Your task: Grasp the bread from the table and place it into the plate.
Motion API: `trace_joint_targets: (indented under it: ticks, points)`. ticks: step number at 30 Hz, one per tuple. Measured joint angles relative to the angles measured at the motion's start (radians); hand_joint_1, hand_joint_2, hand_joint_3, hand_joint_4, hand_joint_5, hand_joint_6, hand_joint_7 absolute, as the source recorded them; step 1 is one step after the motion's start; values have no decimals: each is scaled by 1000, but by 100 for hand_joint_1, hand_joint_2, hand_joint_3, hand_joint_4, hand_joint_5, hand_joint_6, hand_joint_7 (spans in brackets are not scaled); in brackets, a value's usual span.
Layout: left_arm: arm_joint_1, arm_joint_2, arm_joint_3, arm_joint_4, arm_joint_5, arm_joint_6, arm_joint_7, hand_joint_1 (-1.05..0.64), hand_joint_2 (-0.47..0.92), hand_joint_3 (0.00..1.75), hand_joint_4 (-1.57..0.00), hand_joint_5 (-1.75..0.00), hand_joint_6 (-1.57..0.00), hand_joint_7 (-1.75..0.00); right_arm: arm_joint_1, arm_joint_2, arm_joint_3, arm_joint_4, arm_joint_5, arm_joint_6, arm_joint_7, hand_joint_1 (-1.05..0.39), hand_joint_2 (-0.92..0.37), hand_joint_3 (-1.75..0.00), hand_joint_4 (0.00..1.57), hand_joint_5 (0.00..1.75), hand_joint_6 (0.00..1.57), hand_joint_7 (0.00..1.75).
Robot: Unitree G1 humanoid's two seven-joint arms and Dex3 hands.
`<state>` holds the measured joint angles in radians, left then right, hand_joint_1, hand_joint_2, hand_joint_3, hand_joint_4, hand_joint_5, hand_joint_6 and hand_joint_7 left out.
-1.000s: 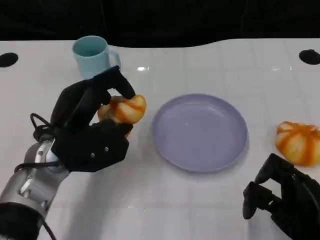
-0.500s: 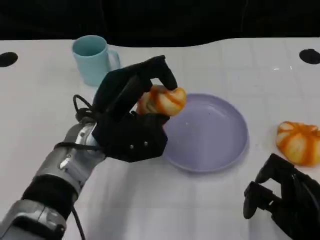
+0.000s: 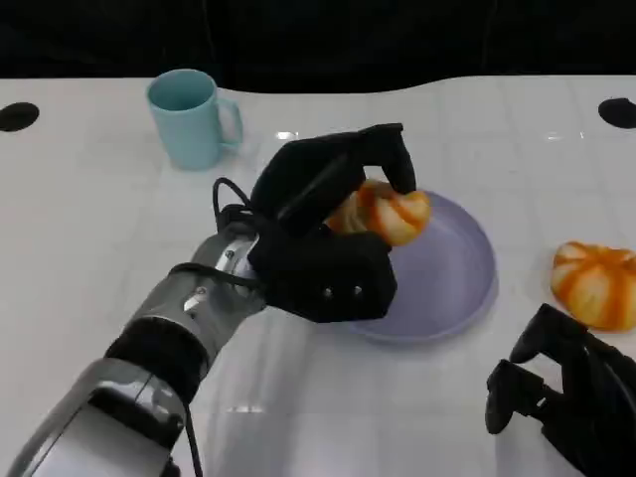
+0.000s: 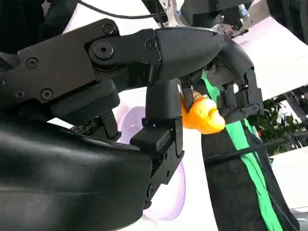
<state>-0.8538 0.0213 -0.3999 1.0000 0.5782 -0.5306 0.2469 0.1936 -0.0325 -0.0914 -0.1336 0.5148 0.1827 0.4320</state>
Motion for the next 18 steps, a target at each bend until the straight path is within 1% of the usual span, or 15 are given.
trace_joint_targets:
  ticks: [7,8,9,11,12,13,14,15,16,17,18]
  points:
    - [-28,-55,-35,85,21,7,44,-20,41,140,-98,-175,-77,-175,0,-2,-5,-4,0,6,0,-58,-92,-38,75,175,58,162]
    - [-34,-60,-38,90,23,9,50,-19,42,136,-97,-175,-76,-175,0,-1,-5,-3,0,6,0,-58,-92,-38,75,175,58,162]
    - [-41,-62,-45,95,35,11,62,-19,46,128,-94,-175,-72,-172,0,-1,-5,-3,0,6,0,-58,-92,-38,75,175,58,162]
    - [-60,-66,-67,116,57,27,77,-19,50,119,-89,-175,-70,-164,0,-1,-4,-3,-1,4,1,-58,-92,-39,75,175,58,163]
    - [-65,-67,-73,123,62,35,77,-20,61,94,-72,-165,-64,-132,0,-1,-3,-3,-1,1,3,-58,-92,-38,74,175,58,163]
    - [-70,-68,-76,129,65,40,76,-21,70,77,-65,-159,-63,-115,0,-1,-3,-3,-2,-3,8,-58,-92,-38,74,175,57,163]
    - [-73,-68,-78,132,65,43,72,-24,79,59,-57,-146,-58,-95,0,-1,-3,-2,-1,-3,11,-58,-92,-38,74,175,57,163]
    - [-77,-67,-81,134,65,46,56,-26,85,46,-49,-135,-54,-80,0,-1,-3,-1,-1,-3,12,-58,-92,-38,74,175,57,163]
    - [-81,-65,-89,135,66,50,36,-31,89,41,-38,-113,-46,-61,0,-1,-3,0,0,-3,13,-58,-92,-37,73,175,57,162]
    - [-84,-62,-96,135,71,59,9,-38,91,39,-29,-93,-38,-47,0,-1,-3,1,0,-3,14,-58,-92,-36,74,175,58,162]
    - [-89,-58,-106,135,78,74,-23,-42,91,38,-24,-82,-35,-39,0,-1,-3,1,0,-3,14,-59,-92,-35,74,175,58,161]
